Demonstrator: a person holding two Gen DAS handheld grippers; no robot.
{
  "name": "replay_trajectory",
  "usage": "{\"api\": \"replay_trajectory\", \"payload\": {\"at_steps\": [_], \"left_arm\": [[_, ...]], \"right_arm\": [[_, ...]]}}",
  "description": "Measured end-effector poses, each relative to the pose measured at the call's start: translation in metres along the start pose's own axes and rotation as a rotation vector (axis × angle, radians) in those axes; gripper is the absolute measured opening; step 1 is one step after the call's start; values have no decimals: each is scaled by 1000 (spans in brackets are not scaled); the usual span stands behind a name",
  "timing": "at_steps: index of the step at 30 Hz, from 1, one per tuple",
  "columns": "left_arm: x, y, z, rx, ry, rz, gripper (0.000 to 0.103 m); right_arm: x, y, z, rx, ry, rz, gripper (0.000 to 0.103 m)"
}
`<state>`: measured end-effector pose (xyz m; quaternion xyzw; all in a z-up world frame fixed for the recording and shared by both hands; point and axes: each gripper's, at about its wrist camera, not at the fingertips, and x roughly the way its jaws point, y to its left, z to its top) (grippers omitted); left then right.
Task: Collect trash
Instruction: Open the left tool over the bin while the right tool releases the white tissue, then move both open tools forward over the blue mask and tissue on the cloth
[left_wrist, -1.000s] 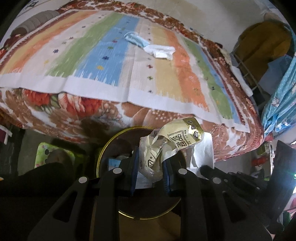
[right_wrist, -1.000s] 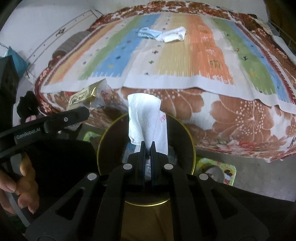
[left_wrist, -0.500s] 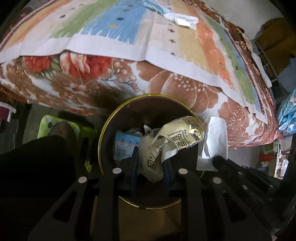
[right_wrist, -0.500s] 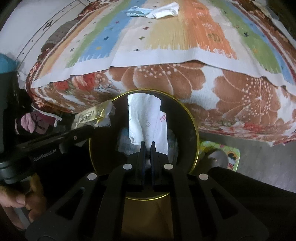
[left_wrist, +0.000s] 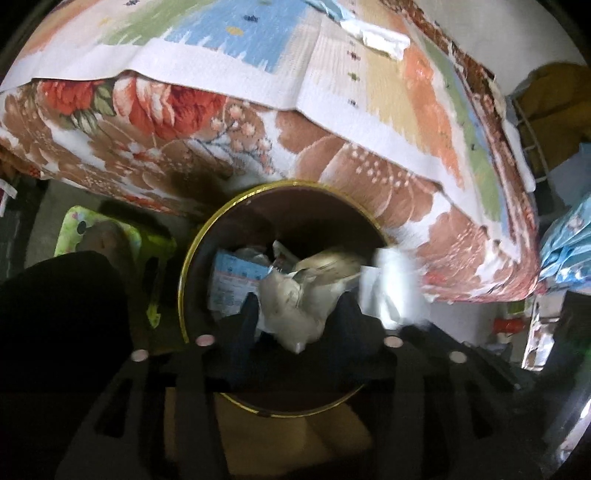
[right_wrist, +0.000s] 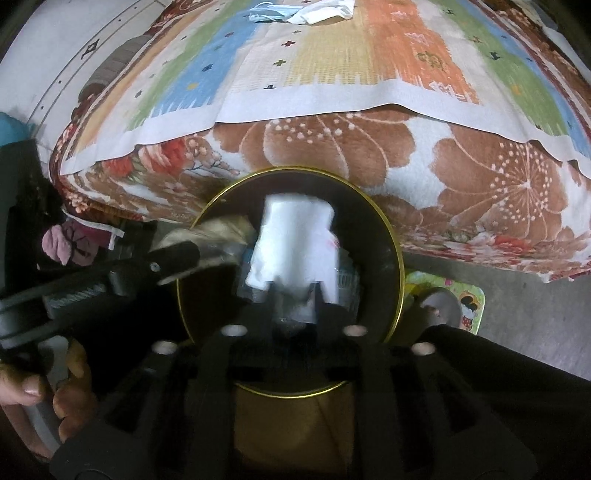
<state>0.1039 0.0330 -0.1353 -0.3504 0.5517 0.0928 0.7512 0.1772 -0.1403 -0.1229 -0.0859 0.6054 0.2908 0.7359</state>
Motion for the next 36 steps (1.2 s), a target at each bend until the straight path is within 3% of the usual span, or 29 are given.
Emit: {"api": "replay_trajectory", "payload": {"at_steps": [7, 11, 16, 18, 22, 26, 31, 33, 36], "left_arm": [[-18, -1, 8, -9, -73, -9, 49], [-33, -3, 13, 3, -128, -8, 49], [-43, -2, 17, 1, -149, -25, 51], [-53, -4, 19, 17, -172, 9, 51], [-88, -16, 21, 79, -286, 6, 62], [-107, -26, 31, 136, -347, 4, 73], [-107, -32, 49, 152, -310, -38, 73], [-110, -34, 58, 148, -327, -33, 79], [-113, -36, 71, 138, -333, -26, 84]], "right_arm": [[-4, -1, 0, 7, -13, 11, 32], [-15, 1, 1, -1, -55, 11, 40], [-33, 6, 5, -33, -131, 11, 43], [-41, 9, 5, -47, -163, 22, 46], [-63, 13, 9, -57, -235, 73, 52], [-83, 17, 20, -84, -318, 35, 56], [-95, 23, 37, -134, -352, -4, 61], [-100, 24, 46, -146, -366, 7, 69], [-104, 26, 61, -168, -387, -12, 71]]}}
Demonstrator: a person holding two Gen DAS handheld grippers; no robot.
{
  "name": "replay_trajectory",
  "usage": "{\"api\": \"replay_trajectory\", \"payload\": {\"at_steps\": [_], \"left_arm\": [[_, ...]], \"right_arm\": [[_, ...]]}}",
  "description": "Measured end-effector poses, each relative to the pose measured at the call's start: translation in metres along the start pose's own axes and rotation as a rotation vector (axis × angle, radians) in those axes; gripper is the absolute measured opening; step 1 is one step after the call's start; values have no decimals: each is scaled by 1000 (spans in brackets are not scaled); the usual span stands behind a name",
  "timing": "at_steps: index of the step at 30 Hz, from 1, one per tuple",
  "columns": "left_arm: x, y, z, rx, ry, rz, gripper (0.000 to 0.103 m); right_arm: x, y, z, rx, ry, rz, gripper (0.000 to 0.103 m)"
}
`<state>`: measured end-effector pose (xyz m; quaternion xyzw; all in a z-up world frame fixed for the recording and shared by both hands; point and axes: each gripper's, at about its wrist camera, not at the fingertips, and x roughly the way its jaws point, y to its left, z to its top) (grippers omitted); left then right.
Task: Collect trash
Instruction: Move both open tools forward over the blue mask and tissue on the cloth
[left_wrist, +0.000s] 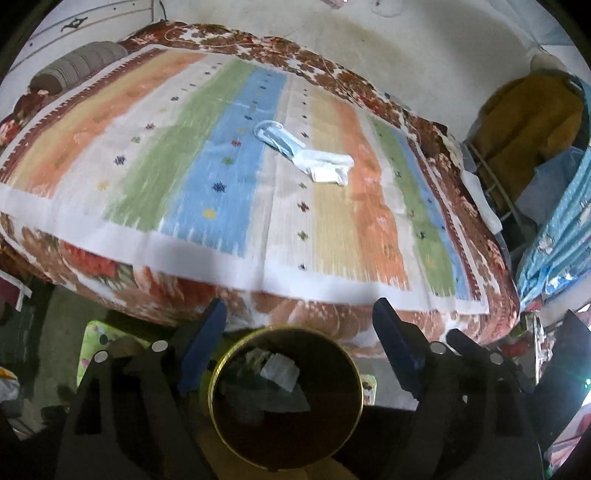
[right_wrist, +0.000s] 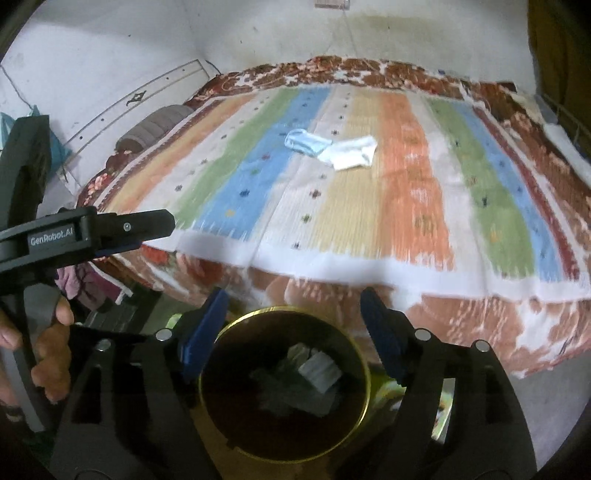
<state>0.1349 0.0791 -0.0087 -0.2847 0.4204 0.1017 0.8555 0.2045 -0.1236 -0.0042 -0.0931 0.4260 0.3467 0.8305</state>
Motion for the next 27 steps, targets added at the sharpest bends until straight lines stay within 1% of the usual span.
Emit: {"api": "replay_trajectory", "payload": {"at_steps": [2, 3, 4, 5, 6, 9, 17, 22, 24, 25, 26, 27], "left_arm": [[2, 0, 12, 2, -16, 15, 87], [3, 0, 17, 4, -23, 22, 92], [4, 2, 24, -17, -32, 2, 96], [6, 5, 28, -39, -30, -11, 97], [10, 8, 32, -62, -20, -18, 97], [25, 14, 46, -90, 1, -1, 97], [54, 12, 76, -70, 15, -5, 97], [80, 17, 98, -43, 13, 16, 97], [88, 21, 106, -45, 12, -6, 97], [93, 25, 111, -71, 3, -64, 97], [97, 27, 115, -87, 1, -89, 97], [102, 30, 119, -96, 0, -98, 97]], "right_arm": [[3, -3, 12, -2, -9, -2, 75], [5, -4, 16, -2, -14, -2, 79], [6, -5, 22, -3, -23, -3, 82], [7, -6, 26, -5, -27, -4, 90], [7, -8, 32, -8, -36, -7, 94], [7, -15, 46, -12, -51, -12, 94], [18, -31, 70, 26, -51, 30, 94], [35, -40, 85, 52, -29, 67, 94], [43, -43, 91, 63, -25, 72, 94], [48, -45, 94, 64, -21, 69, 94], [53, -48, 98, 65, -19, 62, 94], [59, -51, 101, 67, -16, 53, 94]]}}
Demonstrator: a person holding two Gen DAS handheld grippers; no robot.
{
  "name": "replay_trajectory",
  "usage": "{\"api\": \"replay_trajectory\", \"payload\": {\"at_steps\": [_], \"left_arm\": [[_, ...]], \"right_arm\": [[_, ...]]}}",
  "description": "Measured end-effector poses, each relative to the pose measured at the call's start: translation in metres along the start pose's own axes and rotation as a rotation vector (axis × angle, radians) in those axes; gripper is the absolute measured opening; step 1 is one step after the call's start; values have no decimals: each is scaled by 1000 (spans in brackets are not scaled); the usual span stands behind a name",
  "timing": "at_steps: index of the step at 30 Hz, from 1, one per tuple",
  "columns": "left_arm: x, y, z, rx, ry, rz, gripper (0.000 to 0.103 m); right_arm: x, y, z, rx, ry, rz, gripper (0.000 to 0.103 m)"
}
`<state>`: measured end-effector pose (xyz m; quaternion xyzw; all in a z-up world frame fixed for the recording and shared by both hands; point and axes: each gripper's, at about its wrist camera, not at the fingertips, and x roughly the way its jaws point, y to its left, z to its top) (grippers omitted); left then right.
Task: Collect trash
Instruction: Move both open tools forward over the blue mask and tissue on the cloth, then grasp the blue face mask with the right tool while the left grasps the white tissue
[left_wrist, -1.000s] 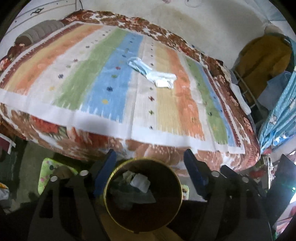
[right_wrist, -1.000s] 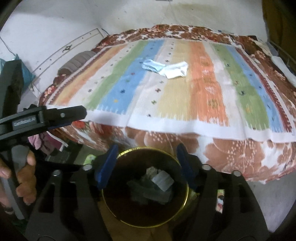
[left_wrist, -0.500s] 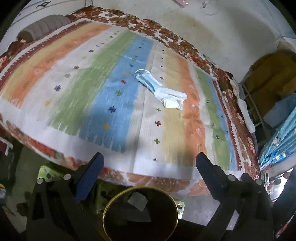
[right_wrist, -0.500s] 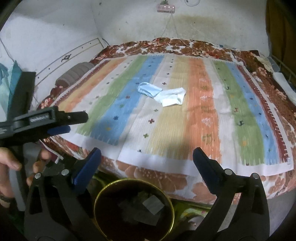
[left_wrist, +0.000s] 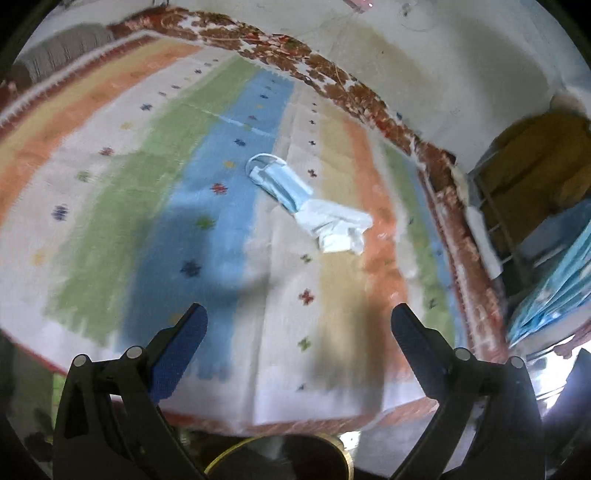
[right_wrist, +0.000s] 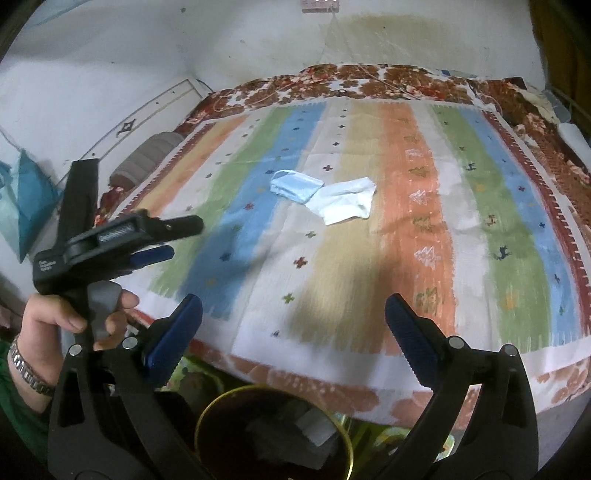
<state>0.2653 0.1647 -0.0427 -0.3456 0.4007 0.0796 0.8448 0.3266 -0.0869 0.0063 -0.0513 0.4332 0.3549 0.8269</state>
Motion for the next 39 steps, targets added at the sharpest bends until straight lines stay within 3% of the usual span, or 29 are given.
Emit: {"api": "replay_trajectory", "payload": {"at_steps": [11, 16, 26, 28, 31, 34, 39], "left_arm": [[42, 15, 34, 16, -23, 19, 97], [57, 21, 52, -31, -15, -43, 97], [95, 36, 84, -82, 1, -83, 96], [103, 38, 90, -78, -6, -99, 94], [113, 40, 95, -61, -3, -91, 80], [124, 43, 101, -64, -5, -109, 77], [143, 43, 108, -69, -1, -138, 62]], "right_arm": [[47, -29, 28, 44, 1, -30, 94], [72, -43, 38, 75, 12, -26, 94], [113, -60, 55, 89, 28, -29, 92], [121, -63, 59, 91, 30, -28, 91], [131, -69, 64, 107, 30, -22, 90], [141, -76, 70, 107, 29, -34, 81], [162, -88, 81, 104, 50, -23, 73]]}}
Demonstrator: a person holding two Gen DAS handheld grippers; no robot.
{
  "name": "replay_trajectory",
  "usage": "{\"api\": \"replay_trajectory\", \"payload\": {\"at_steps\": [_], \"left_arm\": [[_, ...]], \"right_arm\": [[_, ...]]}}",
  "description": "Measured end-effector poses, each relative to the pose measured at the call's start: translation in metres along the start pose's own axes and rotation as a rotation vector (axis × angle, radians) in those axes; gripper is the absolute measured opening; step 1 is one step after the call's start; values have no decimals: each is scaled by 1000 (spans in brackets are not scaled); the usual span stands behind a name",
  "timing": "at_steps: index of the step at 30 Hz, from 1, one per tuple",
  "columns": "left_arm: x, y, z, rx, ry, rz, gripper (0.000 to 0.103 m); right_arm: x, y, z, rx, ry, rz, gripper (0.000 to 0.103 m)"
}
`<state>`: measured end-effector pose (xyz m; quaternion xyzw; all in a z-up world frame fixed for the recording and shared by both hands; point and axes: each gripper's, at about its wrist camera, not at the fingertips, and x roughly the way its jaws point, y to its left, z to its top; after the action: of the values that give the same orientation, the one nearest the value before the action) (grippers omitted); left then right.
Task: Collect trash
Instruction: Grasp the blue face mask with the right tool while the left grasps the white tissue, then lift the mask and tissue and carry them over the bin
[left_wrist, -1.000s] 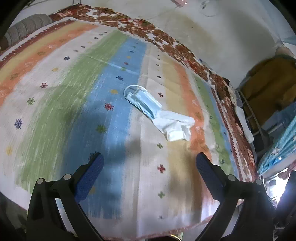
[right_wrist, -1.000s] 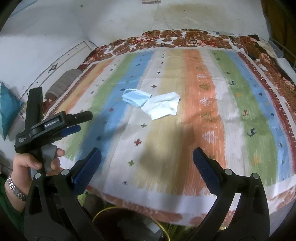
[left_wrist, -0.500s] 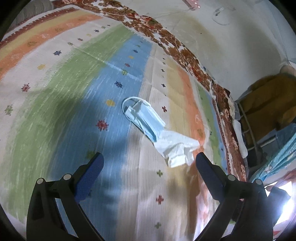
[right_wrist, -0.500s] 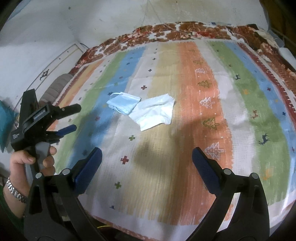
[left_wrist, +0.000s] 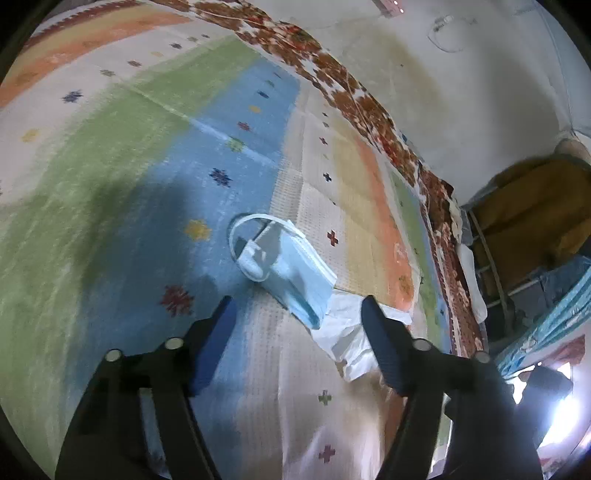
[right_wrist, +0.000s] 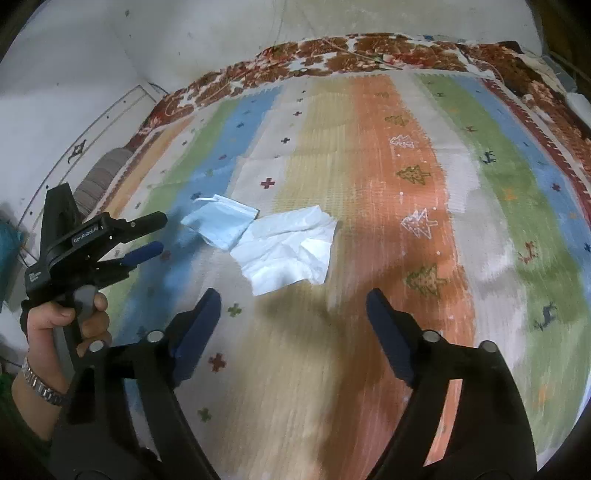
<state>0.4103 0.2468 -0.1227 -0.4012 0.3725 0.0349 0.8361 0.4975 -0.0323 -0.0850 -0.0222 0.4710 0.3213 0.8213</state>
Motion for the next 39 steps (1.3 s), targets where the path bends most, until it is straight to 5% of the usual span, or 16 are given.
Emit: {"api": "replay_trajectory", "payload": {"at_steps": [9, 12, 18, 21, 39], "left_arm": [[22, 1, 6, 46, -31, -27, 50], [31, 0, 8, 59, -24, -4, 38], [39, 0, 8, 143, 7, 57, 6], [35, 5, 9, 127, 4, 54, 3], [-55, -45, -7, 220, -30, 122, 2]], "right_arm": [[40, -9, 7, 16, 5, 5, 60], [54, -9, 9, 17, 1, 7, 50], [77, -10, 9, 17, 7, 36, 20], [79, -8, 10, -4, 1, 30, 0], [-22, 9, -6, -74, -59, 14, 0]]}}
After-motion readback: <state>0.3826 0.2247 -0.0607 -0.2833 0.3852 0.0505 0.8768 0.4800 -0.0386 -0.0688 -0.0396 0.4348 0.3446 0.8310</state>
